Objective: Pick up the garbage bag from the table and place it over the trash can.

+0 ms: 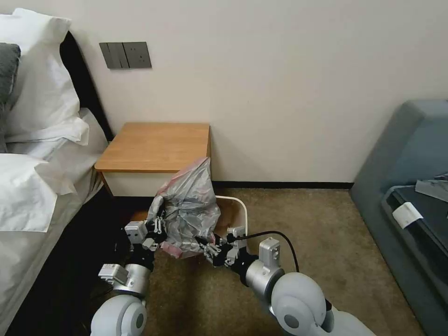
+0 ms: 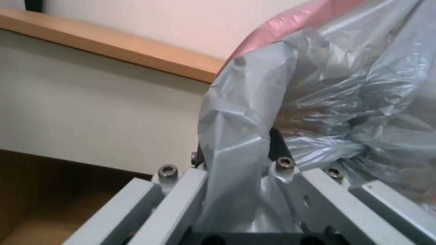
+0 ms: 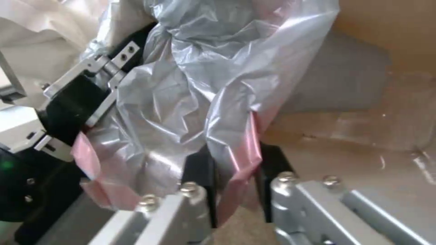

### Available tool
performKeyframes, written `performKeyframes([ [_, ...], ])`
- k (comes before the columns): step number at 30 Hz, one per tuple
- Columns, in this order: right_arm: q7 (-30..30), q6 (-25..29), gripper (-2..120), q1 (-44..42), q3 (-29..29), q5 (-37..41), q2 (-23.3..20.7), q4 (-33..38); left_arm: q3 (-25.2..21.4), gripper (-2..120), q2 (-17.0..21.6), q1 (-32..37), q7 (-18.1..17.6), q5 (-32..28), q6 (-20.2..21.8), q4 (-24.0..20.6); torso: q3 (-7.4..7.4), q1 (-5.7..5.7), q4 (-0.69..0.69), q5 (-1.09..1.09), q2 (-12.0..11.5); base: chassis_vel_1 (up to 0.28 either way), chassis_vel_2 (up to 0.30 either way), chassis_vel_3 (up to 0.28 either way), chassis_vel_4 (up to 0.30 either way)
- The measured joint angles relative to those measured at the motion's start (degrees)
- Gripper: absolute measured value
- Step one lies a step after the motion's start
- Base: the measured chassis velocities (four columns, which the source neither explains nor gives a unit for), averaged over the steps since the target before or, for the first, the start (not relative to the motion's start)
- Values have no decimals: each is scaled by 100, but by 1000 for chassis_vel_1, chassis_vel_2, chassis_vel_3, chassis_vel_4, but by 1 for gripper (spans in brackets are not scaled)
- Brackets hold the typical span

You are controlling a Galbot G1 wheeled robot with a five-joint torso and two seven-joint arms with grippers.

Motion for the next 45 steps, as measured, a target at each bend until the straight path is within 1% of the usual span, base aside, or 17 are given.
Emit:
performKeyframes([
  [1,-16,29,8,-1,20,-35,-19,0,-13,3,3,-9,-13,0,6,16,0,0,0,0,0,0,0,0,0],
  [3,-21,40,7,-1,26,-47,-24,0,-18,3,3,-13,-21,0,9,22,0,0,0,0,0,0,0,0,0],
  [4,-29,86,0,-7,53,-88,-47,14,-41,3,3,-29,-61,7,29,44,0,0,0,0,0,0,0,0,0],
  [11,-31,206,0,-116,98,-198,-133,263,-92,3,-62,-60,-308,151,195,126,0,0,-4,-1,0,0,0,0,0],
  [12,-31,251,0,-183,127,-246,-146,394,-97,3,-111,-77,-464,208,335,133,0,0,-3,0,0,0,0,0,0],
  [15,-29,281,0,-254,158,-304,-153,529,-98,3,-151,-96,-631,260,515,130,0,0,-2,-1,0,0,0,0,0],
  [16,-37,332,0,-356,185,-437,-166,681,-100,3,-182,-110,-801,303,684,127,0,0,-2,0,0,0,0,0,0],
  [19,-92,390,0,-473,207,-635,-179,798,-99,3,-206,-113,-926,370,829,113,0,0,0,-1,0,0,0,0,0],
  [20,-197,528,0,-612,228,-957,-193,856,-96,3,-228,-114,-1030,434,955,102,0,0,-1,0,1,0,0,0,0],
  [21,-197,528,0,-612,228,-957,-193,856,-96,3,-228,-114,-1030,434,955,102,0,0,-1,0,1,0,0,0,0],
  [22,-306,663,0,-732,253,-1221,-207,860,-93,3,-242,-111,-1106,477,1044,94,0,0,-2,0,0,0,0,0,0],
  [24,-367,771,0,-923,297,-1493,-216,863,-86,3,-259,-97,-1176,504,1127,73,0,0,-1,0,0,0,0,0,0],
  [36,-207,878,-2,-1420,461,-1888,-220,839,-100,3,-250,-39,-1236,390,1180,-117,0,0,0,0,1,0,0,0,0],
  [40,-220,947,8,-1583,464,-2102,-201,773,-121,3,-258,-19,-1281,305,1201,-179,0,0,0,0,1,0,0,0,0],
  [41,-273,958,14,-1647,441,-2173,-189,752,-120,3,-267,-21,-1284,271,1212,-205,0,0,0,1,1,0,0,0,0],
  [43,-284,962,17,-1666,435,-2190,-189,743,-120,3,-272,-23,-1286,254,1216,-211,0,0,0,1,1,0,0,0,0],
  [45,-324,1009,28,-1738,401,-2268,-177,684,-128,3,-291,-20,-1290,163,1231,-266,0,0,0,1,1,0,0,0,0],
])
